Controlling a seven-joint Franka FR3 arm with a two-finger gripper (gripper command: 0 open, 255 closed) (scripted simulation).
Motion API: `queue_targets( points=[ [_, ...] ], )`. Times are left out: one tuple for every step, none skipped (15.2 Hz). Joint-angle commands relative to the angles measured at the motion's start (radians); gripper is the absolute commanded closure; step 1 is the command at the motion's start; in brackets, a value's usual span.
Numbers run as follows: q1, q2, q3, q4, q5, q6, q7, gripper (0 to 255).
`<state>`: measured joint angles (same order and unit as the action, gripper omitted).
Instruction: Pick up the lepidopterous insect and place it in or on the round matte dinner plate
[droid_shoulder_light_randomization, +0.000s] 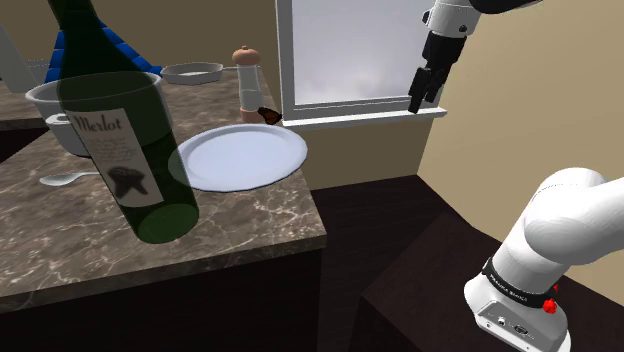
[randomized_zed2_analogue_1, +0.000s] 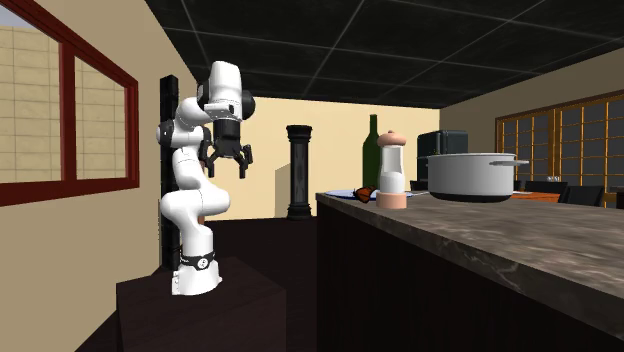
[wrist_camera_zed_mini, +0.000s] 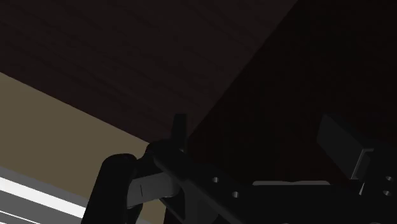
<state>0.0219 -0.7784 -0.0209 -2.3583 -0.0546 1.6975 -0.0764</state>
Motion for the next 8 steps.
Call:
queue_targets(
  points=[
    [0.000,0.000,0.000,0.000,0.000,0.000,0.000,0],
    [0.011,0.043,0.000,0.029,0.003,0.009,-0.016,0],
    [0.022,0.086,0.001,0.059,0.007,0.016,-0.031,0],
    [0.033,0.128,0.002,0.090,0.011,0.022,-0.047,0],
    [0.043,0.170,0.003,0.122,0.014,0.026,-0.063,0],
    [0.054,0.211,0.005,0.155,0.018,0.030,-0.079,0],
    [0.064,0.252,0.007,0.189,0.022,0.031,-0.095,0],
    [0.073,0.292,0.009,0.223,0.026,0.032,-0.111,0]
  ],
)
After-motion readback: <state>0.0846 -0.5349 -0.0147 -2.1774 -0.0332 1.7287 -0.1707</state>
